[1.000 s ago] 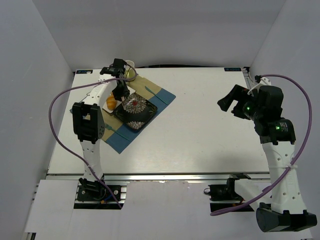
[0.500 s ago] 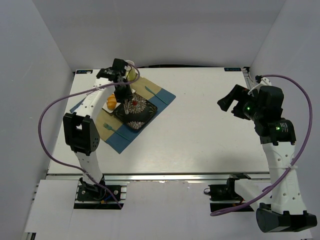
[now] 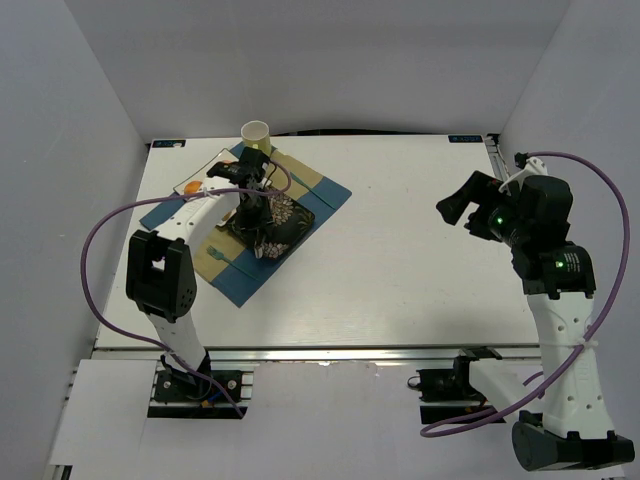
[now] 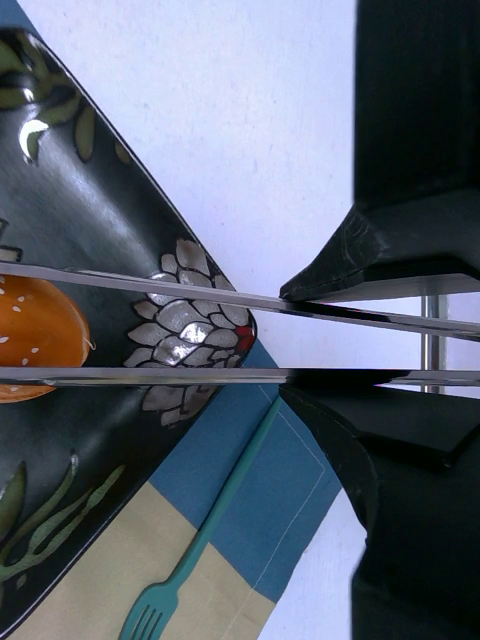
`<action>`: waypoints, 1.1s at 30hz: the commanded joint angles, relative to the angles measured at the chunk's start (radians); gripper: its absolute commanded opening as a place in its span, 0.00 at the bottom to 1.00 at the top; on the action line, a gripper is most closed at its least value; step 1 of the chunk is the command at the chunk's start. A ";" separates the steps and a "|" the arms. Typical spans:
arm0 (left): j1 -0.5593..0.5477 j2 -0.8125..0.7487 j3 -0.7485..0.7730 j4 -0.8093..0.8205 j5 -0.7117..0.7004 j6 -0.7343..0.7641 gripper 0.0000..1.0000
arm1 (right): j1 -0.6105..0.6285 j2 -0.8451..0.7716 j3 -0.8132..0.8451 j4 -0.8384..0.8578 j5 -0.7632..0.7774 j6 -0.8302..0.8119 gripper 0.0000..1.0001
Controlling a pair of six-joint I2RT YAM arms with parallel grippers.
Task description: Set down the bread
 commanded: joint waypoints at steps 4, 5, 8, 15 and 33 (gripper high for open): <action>-0.005 -0.058 -0.023 0.036 0.001 0.001 0.39 | 0.005 -0.026 0.004 0.007 -0.009 0.000 0.89; -0.007 -0.058 -0.021 0.031 0.000 0.001 0.40 | 0.005 -0.027 0.004 0.007 -0.009 0.001 0.89; -0.007 -0.056 -0.014 0.014 -0.003 0.004 0.60 | 0.005 -0.030 0.002 0.007 -0.007 0.001 0.89; -0.009 -0.069 0.023 -0.024 -0.028 0.012 0.69 | 0.005 -0.030 0.001 0.008 -0.011 0.003 0.89; -0.090 -0.269 -0.023 0.178 0.192 0.220 0.64 | 0.005 -0.026 0.037 0.008 0.101 0.064 0.89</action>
